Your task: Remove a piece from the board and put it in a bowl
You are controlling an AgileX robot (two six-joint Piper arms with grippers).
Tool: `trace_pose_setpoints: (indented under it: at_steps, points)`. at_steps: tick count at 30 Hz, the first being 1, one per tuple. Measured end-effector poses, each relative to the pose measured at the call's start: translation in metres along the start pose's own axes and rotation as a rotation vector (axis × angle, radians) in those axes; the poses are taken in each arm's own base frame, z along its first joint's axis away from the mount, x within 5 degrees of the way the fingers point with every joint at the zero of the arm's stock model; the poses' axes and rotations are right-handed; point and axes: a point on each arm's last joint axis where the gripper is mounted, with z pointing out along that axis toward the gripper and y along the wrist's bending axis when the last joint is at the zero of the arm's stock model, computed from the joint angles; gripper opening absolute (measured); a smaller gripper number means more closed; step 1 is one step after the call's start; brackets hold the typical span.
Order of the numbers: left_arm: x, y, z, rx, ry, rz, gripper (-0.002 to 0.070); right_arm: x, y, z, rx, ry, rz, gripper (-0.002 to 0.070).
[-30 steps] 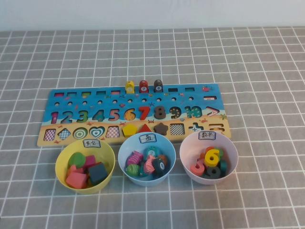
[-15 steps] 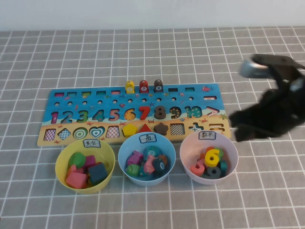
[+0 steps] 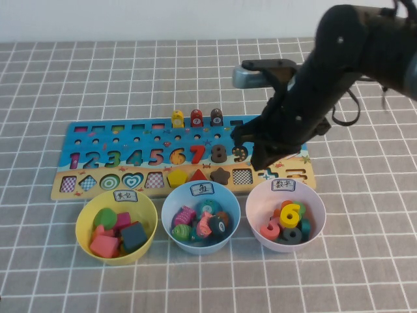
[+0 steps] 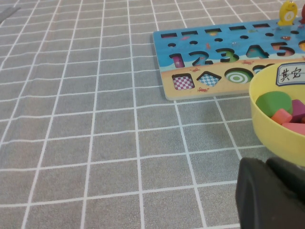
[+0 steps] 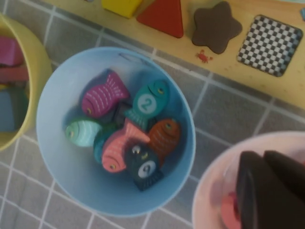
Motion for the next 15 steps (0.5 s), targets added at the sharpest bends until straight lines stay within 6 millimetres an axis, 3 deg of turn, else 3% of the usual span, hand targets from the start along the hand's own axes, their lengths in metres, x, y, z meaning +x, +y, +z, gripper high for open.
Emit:
trace_pose_setpoints:
  at_steps: [9, 15]
  points:
    - [0.000, 0.000, 0.000, 0.000, 0.001, 0.000, -0.0005, -0.031, 0.013, 0.031, 0.026, 0.042, -0.081, 0.0142]
    - [0.000, 0.000, 0.000, 0.000, 0.002, 0.000, -0.0005, -0.041, 0.016, 0.036, 0.022, 0.028, -0.103, 0.0163]
